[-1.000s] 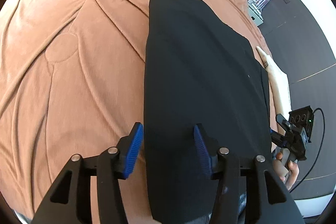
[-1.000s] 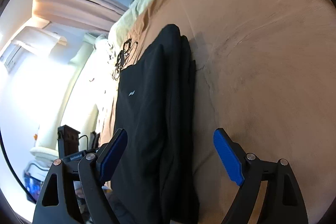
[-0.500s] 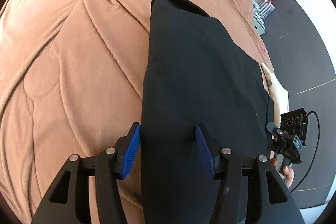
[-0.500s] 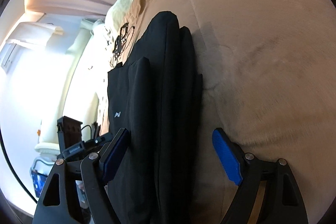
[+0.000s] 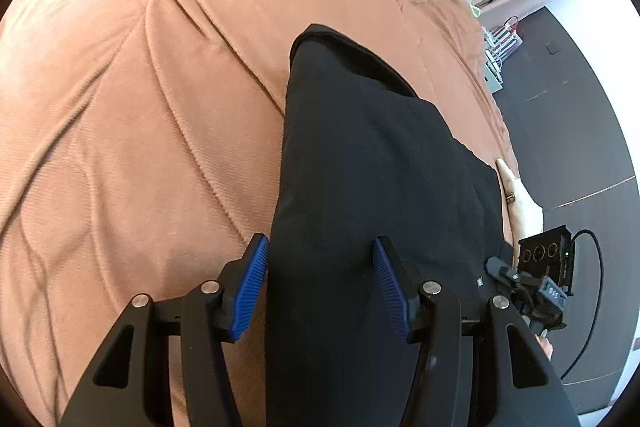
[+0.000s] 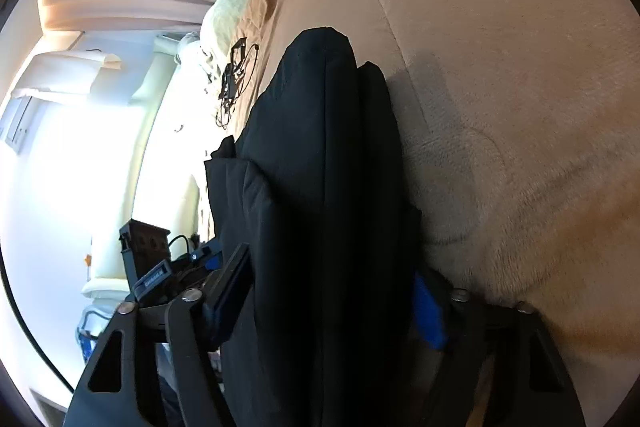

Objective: Fold large clothes
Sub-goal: 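Lift the folded shirt off the bed with both tools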

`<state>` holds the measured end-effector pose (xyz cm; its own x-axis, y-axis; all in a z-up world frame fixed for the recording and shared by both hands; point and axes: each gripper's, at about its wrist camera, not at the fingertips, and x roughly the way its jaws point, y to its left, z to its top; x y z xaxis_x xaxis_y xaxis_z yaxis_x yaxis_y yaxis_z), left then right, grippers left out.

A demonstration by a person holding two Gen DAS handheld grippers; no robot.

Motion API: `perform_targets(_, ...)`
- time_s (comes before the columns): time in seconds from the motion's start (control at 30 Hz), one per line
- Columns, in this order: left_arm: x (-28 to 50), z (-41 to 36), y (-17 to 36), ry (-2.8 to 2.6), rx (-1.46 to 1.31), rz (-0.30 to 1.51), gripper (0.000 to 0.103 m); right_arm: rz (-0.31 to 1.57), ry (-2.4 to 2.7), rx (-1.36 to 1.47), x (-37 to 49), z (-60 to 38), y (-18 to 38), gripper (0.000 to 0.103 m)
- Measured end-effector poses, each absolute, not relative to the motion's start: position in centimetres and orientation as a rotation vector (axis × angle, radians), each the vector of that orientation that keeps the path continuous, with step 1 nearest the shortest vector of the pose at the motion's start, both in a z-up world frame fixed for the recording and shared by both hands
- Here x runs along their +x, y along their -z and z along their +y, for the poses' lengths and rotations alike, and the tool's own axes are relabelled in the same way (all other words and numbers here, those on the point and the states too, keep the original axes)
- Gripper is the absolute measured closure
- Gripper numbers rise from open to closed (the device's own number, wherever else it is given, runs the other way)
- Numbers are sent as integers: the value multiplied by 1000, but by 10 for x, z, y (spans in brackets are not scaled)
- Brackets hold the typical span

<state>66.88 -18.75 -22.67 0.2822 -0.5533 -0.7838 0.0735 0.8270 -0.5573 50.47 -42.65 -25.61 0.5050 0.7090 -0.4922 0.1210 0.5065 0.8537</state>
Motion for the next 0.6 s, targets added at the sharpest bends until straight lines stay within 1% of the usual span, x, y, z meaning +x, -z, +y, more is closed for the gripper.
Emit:
perform_targets(0.03,668,-187,227,440,-463,1220,49,1003,-434,1001,504,-428,257,49)
perform_targets(0.07,667,-188,227,441,-464,1220,49,1005,-432,1004,503,-428,257,56)
perform_targets(0.1,668,-190,225,440,-462,1218,49,999,-443,1013,502,-429,257,69)
perform_targets(0.13,667,-190,224,441,-461,1216,49,990,-469,1028,500,-428,256,77)
perform_targets(0.2,663,-189,219,443,-462,1207,55,968,-464,998,498,-424,245,84)
perform_targets(0.27,660,-187,214,460,-483,1197,60,929,-487,999,494,-421,235,87)
perform_targets(0.4,648,-184,201,486,-491,1155,70,885,-488,952,483,-414,212,89)
perform_targets(0.6,627,-168,176,519,-554,1088,74,840,-480,864,465,-397,172,89)
